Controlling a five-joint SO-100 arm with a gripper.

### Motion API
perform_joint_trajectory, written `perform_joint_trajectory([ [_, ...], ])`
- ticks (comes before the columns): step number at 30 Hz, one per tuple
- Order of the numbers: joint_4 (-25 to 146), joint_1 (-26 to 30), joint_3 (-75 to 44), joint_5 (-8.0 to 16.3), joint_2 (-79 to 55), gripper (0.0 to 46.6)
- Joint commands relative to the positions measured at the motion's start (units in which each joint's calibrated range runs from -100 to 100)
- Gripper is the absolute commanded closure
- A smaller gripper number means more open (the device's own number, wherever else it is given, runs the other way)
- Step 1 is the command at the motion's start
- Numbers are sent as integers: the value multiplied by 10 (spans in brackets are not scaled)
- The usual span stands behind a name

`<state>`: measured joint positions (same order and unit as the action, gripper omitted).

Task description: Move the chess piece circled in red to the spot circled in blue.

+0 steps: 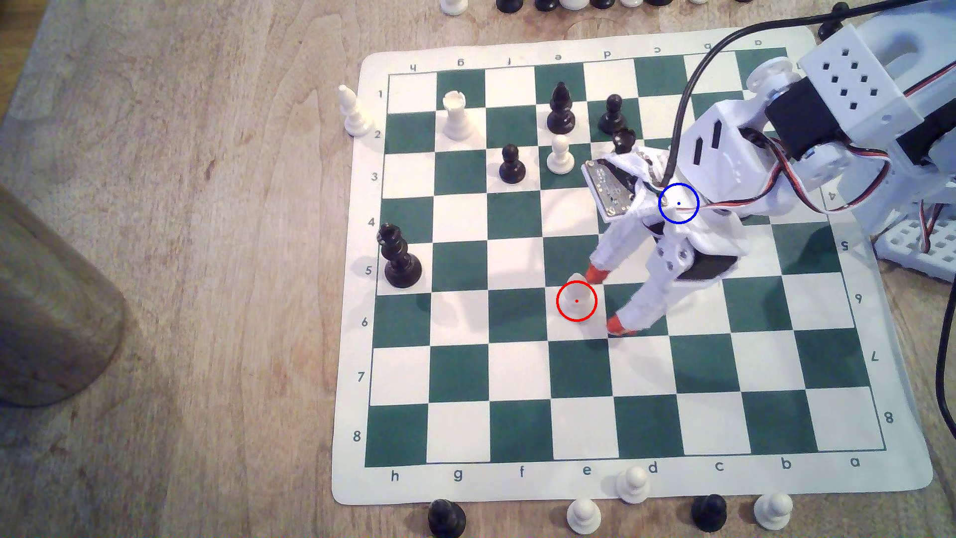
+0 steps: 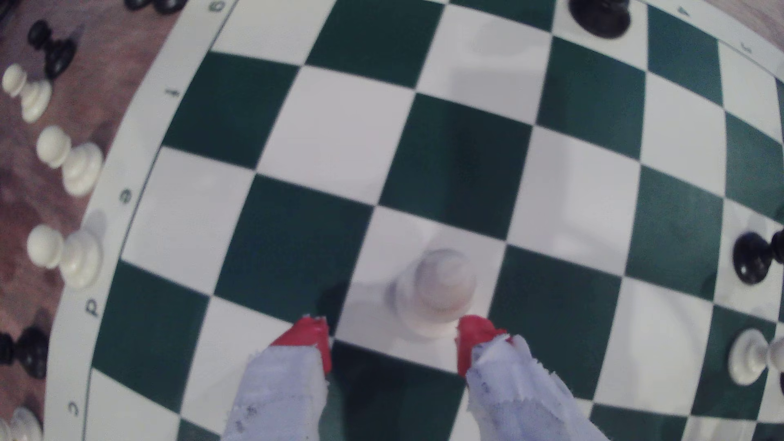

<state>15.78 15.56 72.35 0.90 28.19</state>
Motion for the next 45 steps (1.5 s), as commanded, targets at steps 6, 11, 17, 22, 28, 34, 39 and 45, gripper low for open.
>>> perform_joint_trajectory([
  [6,-45,-21,-61,0,-30,308],
  [11,-72,-19,-65,5,-31,309],
  [17,-64,-14,-68,9,-34,332],
  [22,-59,-7,-68,11,-34,335],
  [28,-58,-2,-69,13,-37,336],
  [34,-57,-1,-69,14,-39,352],
  [39,-57,0,-69,14,-39,406],
  [45,-42,2,-73,14,-26,449],
])
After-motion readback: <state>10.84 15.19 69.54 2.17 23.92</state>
